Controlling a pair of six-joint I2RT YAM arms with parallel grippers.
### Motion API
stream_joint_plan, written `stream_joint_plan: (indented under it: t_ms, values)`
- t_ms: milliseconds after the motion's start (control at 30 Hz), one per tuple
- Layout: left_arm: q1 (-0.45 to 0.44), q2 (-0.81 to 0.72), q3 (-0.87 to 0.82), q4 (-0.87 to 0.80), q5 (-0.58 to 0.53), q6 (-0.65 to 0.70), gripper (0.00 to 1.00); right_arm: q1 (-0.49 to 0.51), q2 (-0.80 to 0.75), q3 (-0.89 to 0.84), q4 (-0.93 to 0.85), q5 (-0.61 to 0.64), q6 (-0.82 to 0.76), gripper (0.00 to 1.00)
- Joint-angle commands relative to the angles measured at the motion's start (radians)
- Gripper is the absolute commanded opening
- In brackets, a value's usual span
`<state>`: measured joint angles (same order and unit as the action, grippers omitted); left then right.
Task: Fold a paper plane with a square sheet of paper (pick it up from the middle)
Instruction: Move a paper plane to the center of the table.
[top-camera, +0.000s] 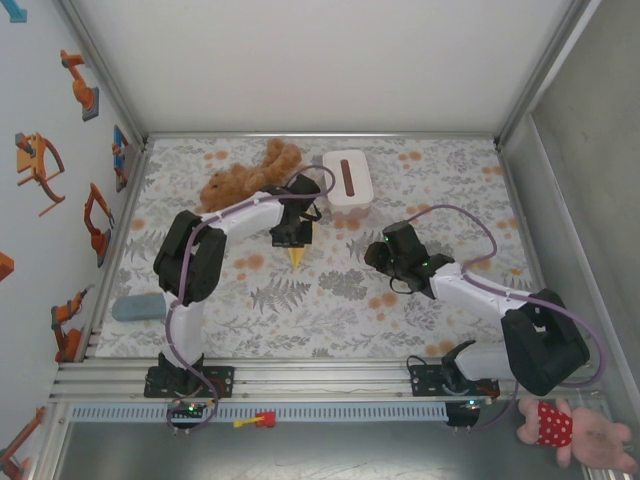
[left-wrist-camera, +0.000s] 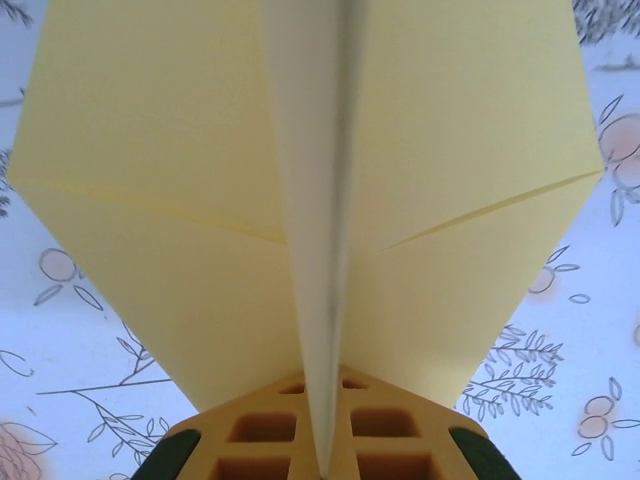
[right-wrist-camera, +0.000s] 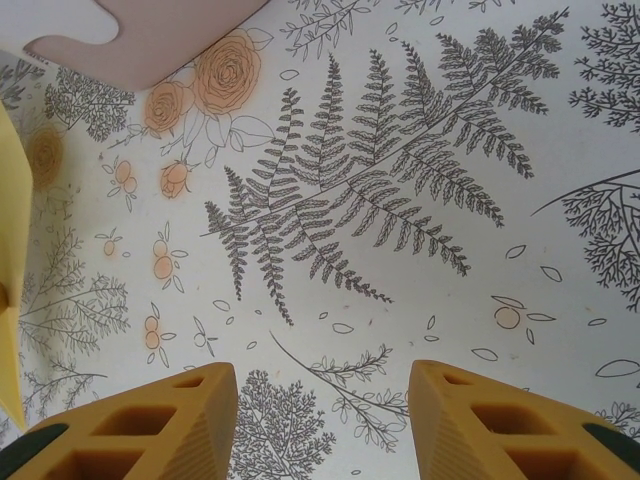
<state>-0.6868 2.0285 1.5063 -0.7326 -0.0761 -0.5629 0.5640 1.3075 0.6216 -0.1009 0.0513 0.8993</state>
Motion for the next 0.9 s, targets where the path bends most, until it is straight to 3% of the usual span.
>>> stream_joint_plan:
  t_ms: [0,333,500,867]
  values:
    - [0.014,0.017,0.059,-0.007,-0.036,0.038,0.06,-0.012,-0.037,-0.017,-0.028,0.053,-0.018,0.49]
    - [0.037,0.153,0.201,-0.018,-0.043,0.029,0.09,-0.02,-0.062,-0.038,-0.045,0.08,-0.021,0.5]
    - [0.044,0.189,0.226,-0.016,-0.059,0.021,0.2,-0.021,-0.065,-0.044,-0.043,0.08,-0.022,0.5]
    - [0.044,0.241,0.233,-0.021,-0.06,-0.01,0.31,-0.026,-0.061,-0.045,-0.043,0.079,-0.025,0.49]
